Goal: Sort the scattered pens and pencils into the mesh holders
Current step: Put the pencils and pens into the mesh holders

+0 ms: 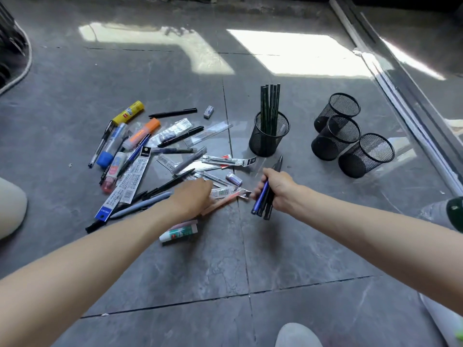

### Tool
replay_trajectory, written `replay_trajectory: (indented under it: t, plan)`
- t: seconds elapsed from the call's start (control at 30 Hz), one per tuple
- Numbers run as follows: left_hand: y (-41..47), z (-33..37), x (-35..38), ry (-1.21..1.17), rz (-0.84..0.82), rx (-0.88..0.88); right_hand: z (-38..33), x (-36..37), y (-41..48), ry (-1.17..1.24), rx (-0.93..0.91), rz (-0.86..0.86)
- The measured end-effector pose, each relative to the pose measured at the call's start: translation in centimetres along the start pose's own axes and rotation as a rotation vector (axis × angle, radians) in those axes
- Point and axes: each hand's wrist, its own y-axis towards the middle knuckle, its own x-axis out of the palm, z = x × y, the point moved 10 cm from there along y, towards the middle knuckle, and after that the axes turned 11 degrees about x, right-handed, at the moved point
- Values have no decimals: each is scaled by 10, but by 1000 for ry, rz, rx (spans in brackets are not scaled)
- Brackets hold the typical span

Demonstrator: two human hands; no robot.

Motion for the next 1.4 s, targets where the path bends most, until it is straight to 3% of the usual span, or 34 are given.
replay_trajectory:
  t: [0.13,0.27,0.37,0.53,0.67,0.97,1.07,1.13,1.27,1.4]
  plan:
    - [0,14,27,-5,-65,45,8,-1,8,-166,21,6]
    - [8,17,27,-24,2,31,24,5,10,-224,66,-24]
    - [6,14,7,-69,149,56,29,8,11,-254,77,-30]
    - [-11,-52,-40,41,330,-168,27,11,15,-264,88,-21]
    - [4,-79,-46,65,254,-198,30,21,16,-297,107,-37]
    - [43,-99,-26,-135,174,-309,44,28,15,-298,149,-115]
    - [35,-97,-47,-192,350,-321,38,28,22,-238,121,-116]
    - [30,-79,-58,-256,431,-266,28,33,26,-187,79,-126]
    - [34,-16,-30,-664,246,-33,5,60,25,-87,-7,-184]
    - [32,25,-25,-619,213,81,-1,68,33,-31,-2,-102]
